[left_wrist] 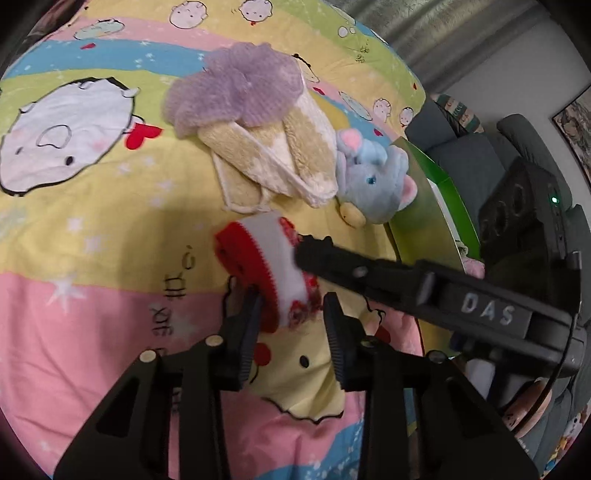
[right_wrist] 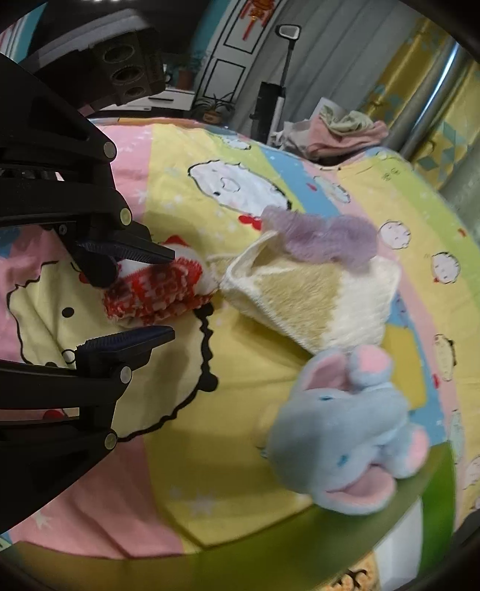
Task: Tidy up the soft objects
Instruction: 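Lift the red-and-white cloth with the right tool toward the box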
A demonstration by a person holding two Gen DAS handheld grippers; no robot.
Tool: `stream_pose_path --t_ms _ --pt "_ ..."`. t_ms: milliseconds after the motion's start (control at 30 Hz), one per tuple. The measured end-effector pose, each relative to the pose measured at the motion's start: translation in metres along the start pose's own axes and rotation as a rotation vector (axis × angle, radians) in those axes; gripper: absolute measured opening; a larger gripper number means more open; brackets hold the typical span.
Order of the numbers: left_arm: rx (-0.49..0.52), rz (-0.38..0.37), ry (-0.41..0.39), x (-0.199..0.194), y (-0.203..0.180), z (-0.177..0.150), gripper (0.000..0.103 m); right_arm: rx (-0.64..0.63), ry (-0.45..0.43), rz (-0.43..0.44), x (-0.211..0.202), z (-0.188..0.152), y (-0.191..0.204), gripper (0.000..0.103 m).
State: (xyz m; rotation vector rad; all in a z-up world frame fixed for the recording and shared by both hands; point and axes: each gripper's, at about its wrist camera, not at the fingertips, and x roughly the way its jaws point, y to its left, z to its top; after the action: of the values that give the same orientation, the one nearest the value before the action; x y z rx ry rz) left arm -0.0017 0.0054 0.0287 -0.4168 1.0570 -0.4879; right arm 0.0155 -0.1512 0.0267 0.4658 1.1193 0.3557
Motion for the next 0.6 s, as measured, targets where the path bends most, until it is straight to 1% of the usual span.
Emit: stream_pose_path --t_ms 100,167,267,300,333,367,433,500,533,600 --pt "0.039 0.020 -0.008 0.008 -0.003 0.000 0.028 0.009 0.016 0.057 0.009 -0.002 -0.002 0.038" --pt "0.066 0.029 -0.019 0.009 -0.005 -0.001 0.028 0.014 0.023 0.063 0.014 -0.004 -0.004 0.038" --pt "0.062 0.004 -0.036 0.008 -0.007 0.003 0.025 0.005 0.025 0.072 0.016 -0.002 -0.002 0.038" --pt "0.074 0.010 -0.038 0.006 -0.009 0.004 0.024 -0.001 0.025 0.073 0.016 -0.002 0.000 0.038" --pt "0.108 0.034 -0.039 0.005 -0.018 0.007 0.023 -0.015 0.013 0.067 0.013 -0.002 0.003 0.038" --pt "0.137 0.046 -0.057 0.002 -0.025 0.010 0.023 -0.026 0.002 0.063 0.010 -0.001 0.005 0.038" --pt "0.187 0.040 -0.110 -0.005 -0.042 0.016 0.023 -0.044 -0.073 0.068 -0.010 0.004 0.011 0.038" --pt "0.230 0.016 -0.158 -0.012 -0.062 0.023 0.023 -0.045 -0.126 0.081 -0.028 0.009 0.012 0.038" --pt "0.258 0.003 -0.176 -0.014 -0.074 0.027 0.023 -0.041 -0.171 0.096 -0.044 0.013 0.010 0.038" --pt "0.310 -0.021 -0.192 -0.017 -0.094 0.032 0.023 -0.034 -0.228 0.098 -0.064 0.017 0.006 0.038"
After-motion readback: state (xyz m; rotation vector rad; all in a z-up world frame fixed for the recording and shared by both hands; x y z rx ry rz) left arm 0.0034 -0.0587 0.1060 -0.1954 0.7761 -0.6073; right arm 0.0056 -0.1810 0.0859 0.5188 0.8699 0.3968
